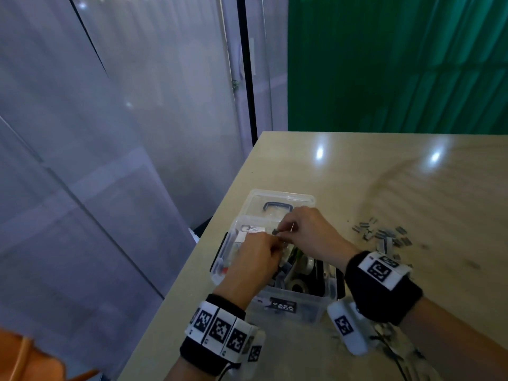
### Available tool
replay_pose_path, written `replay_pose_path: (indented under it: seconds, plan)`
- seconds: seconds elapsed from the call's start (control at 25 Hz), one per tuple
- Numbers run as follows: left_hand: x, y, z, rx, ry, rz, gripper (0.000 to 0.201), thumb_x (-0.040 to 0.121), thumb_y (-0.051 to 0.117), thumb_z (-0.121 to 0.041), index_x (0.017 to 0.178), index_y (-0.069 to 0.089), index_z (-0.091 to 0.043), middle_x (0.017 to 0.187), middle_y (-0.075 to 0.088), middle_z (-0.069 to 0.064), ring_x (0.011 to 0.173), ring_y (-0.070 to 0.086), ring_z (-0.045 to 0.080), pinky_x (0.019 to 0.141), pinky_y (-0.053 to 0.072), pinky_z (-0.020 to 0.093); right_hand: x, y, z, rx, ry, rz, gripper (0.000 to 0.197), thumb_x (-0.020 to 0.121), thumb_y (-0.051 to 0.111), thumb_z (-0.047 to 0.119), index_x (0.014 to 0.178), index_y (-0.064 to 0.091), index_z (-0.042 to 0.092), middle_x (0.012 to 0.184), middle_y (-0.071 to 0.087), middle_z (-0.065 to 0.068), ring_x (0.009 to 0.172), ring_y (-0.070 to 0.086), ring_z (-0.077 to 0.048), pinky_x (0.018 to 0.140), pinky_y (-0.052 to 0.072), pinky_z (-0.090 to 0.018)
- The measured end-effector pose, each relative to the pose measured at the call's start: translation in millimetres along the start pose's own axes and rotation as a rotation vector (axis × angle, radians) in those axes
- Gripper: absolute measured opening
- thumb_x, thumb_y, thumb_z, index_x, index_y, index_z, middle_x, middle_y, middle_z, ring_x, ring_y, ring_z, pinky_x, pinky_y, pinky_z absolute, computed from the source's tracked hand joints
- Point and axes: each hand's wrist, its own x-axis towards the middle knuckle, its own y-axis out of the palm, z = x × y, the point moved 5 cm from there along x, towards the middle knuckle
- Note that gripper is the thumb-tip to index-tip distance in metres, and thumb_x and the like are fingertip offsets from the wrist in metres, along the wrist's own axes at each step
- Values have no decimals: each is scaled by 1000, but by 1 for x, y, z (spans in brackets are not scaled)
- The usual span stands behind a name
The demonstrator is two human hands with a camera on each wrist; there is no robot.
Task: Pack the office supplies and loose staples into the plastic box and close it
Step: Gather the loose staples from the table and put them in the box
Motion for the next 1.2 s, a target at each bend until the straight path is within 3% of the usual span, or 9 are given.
replay_pose_path:
  seconds: [0.2,0.36,0.44,0.56,0.72,0.84,1.0,1.12,1.2]
  plan:
    - [3,-15,6,34,14,-81,21,94,57,-19,93,78,-14,69,60,-4,53,45,1,50,28,8,3,16,-11,-48,49,54,13,86,78,28,92,79,16,78,58,14,71,53,-2,60,33,-11]
    - [1,-18,10,34,14,-91,19,94,60,-21,96,79,-17,86,73,0,63,56,3,61,37,7,-5,0,-17,-40,74,28,17,90,74,31,103,76,19,104,63,6,95,58,-12,79,45,-24]
    - [1,-17,8,-14,23,-90,17,92,63,-24,93,79,-18,85,74,-2,66,62,5,66,47,15,-10,-10,-21,-54,87,40,17,91,73,29,104,76,19,107,64,4,96,59,-11,78,44,-22]
    - [5,-10,2,-94,30,-22,18,89,70,-32,90,79,-17,79,74,-1,65,65,8,65,51,19,-13,-15,-27,-56,113,69,19,87,78,26,104,78,18,100,72,5,90,63,-8,69,41,-10]
    - [7,4,1,-51,-19,30,20,86,73,-29,70,74,-17,63,64,0,59,62,16,59,47,27,-13,-9,-26,-62,121,61,19,78,86,24,95,80,19,90,73,4,83,67,-10,69,51,-18]
    - [5,15,-6,-7,-12,115,10,86,72,-21,83,79,-15,70,68,7,69,67,24,61,49,27,-19,-12,-36,-80,130,116,18,73,90,26,87,80,22,82,72,8,75,65,-1,62,47,-13]
    - [6,18,-6,-29,-17,156,11,86,72,-17,92,81,-18,82,72,12,70,67,23,66,53,29,-23,-18,-42,-56,106,143,18,73,89,25,89,81,27,84,74,9,77,67,1,73,58,-24]
    - [9,9,0,-15,-2,122,15,83,67,-12,80,80,-18,74,69,9,63,65,24,61,52,30,-20,-28,-42,-33,91,147,22,78,84,16,98,80,26,90,75,9,84,68,0,77,56,-20]
    - [10,3,0,-14,20,93,15,85,67,-10,80,80,-13,68,69,4,58,61,15,62,52,27,-20,-37,-47,-5,103,128,23,82,81,10,100,80,23,92,76,8,86,69,1,76,54,-16]
